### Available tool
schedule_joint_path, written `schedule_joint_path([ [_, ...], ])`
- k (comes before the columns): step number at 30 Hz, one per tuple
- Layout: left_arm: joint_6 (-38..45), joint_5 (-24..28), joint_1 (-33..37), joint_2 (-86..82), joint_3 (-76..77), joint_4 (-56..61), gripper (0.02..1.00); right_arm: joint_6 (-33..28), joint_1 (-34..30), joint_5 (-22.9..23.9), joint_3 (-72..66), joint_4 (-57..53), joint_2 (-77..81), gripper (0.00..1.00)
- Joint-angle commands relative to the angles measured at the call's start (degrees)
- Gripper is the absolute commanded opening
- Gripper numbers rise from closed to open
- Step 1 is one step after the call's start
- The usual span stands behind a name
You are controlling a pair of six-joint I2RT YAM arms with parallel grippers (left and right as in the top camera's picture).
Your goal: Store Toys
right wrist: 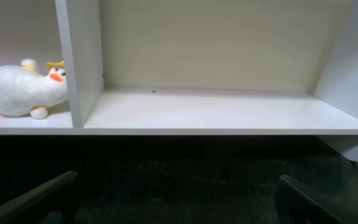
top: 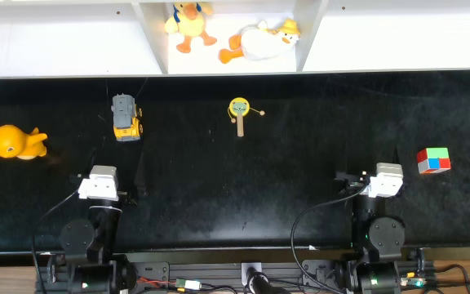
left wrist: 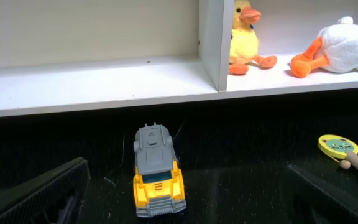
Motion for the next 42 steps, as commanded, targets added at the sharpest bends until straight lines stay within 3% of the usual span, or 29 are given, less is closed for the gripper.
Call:
schedule_joint_path([
  [1, 0.0, -0.3, -0.6, -0.6, 0.0, -0.3, 0.998, 0.2, 0.2, -0.3, -0.8, 0.0, -0.4, 0.993],
  [25, 0.0, -0.3, -0.5, 0.4, 0.4, -0.3, 0.996, 0.2, 0.2, -0.4, -0.8, 0.0, -0.4, 0.993],
  [32, -3.9, 0.5, -0.2, 15.8, 14.8, -4.3, 0.996, 0.2, 0.2, -0.3, -0.8, 0.0, -0.4, 0.993],
  [35, -1.9, 4.5, 2.4, 24.8, 23.8, -9.2, 0.991, 0.2, 0.2, -0.3, -0.8, 0.0, -0.4, 0.996],
  [42, 9.8, 26.7, 16.7, 42.7, 42.0, -22.5, 0.996, 0.2, 0.2, -0.3, -0.8, 0.0, -0.4, 0.996],
])
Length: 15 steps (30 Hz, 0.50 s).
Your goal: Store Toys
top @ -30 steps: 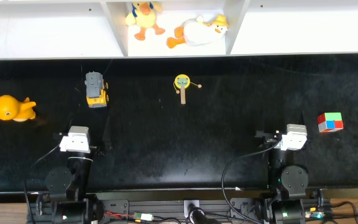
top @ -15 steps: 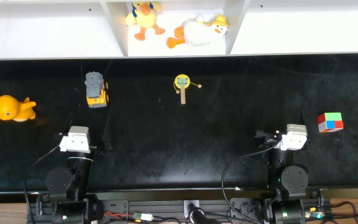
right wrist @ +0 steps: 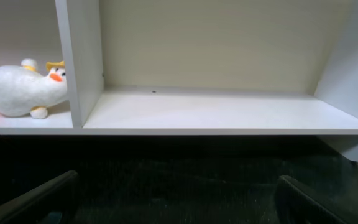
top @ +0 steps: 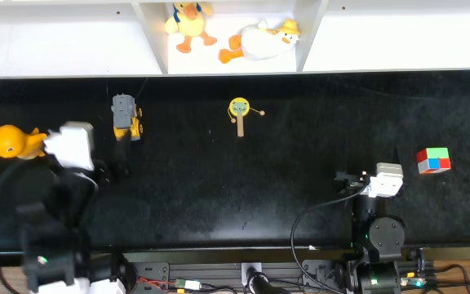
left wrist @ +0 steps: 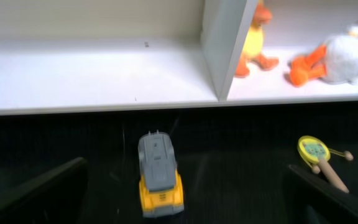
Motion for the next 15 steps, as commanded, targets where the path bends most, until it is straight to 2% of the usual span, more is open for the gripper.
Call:
schedule_joint_path([
  [1, 10.2, 17.5, 8.7, 8.7, 9.5, -7.0, 0.996, 0.2, 0.2, -0.3, -0.8, 0.1, -0.4, 0.996],
  [6, 17.7, 26.7, 19.8, 15.5, 17.4, -18.0, 0.996, 0.2, 0.2, -0.4, -0.8, 0.1, -0.4, 0.996],
  [8, 21.3, 28.9, 25.0, 16.4, 19.6, -23.4, 0.996, 0.2, 0.2, -0.3, -0.8, 0.1, -0.4, 0.996],
  [15, 24.1, 29.3, 40.8, 17.9, 21.8, -30.8, 0.998, 0.2, 0.2, -0.3, -0.8, 0.1, -0.4, 0.996],
])
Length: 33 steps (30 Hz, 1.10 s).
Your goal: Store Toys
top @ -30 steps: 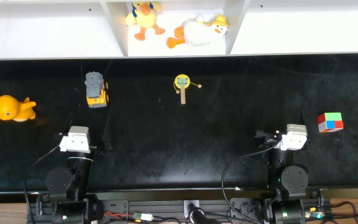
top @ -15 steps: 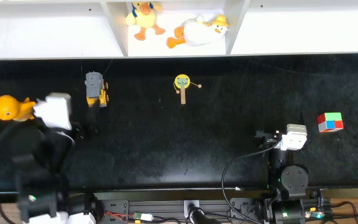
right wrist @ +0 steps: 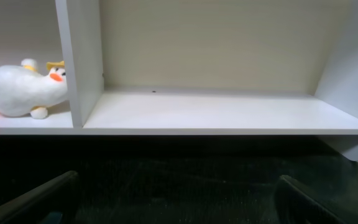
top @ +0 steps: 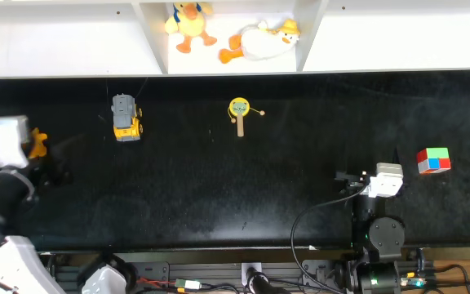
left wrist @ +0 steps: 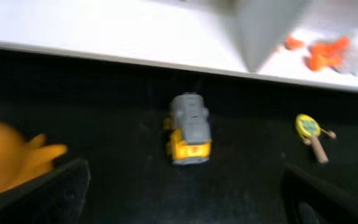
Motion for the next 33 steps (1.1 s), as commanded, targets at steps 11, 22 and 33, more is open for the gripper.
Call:
schedule_joint_path([
  [11, 4.0, -7.2, 8.9, 10.4, 1.9, 2.6, 0.998, 0.3, 0.2, -0.3, -0.8, 0.1, -0.4, 0.996],
  [22, 4.0, -20.4, 8.9, 17.3, 2.1, 13.0, 0.998, 0.3, 0.2, -0.3, -0.8, 0.1, -0.4, 0.996],
  [33, 4.0, -20.4, 6.1, 27.1, 2.1, 21.0, 0.998, 0.3, 0.2, -0.3, -0.8, 0.1, -0.4, 0.996],
])
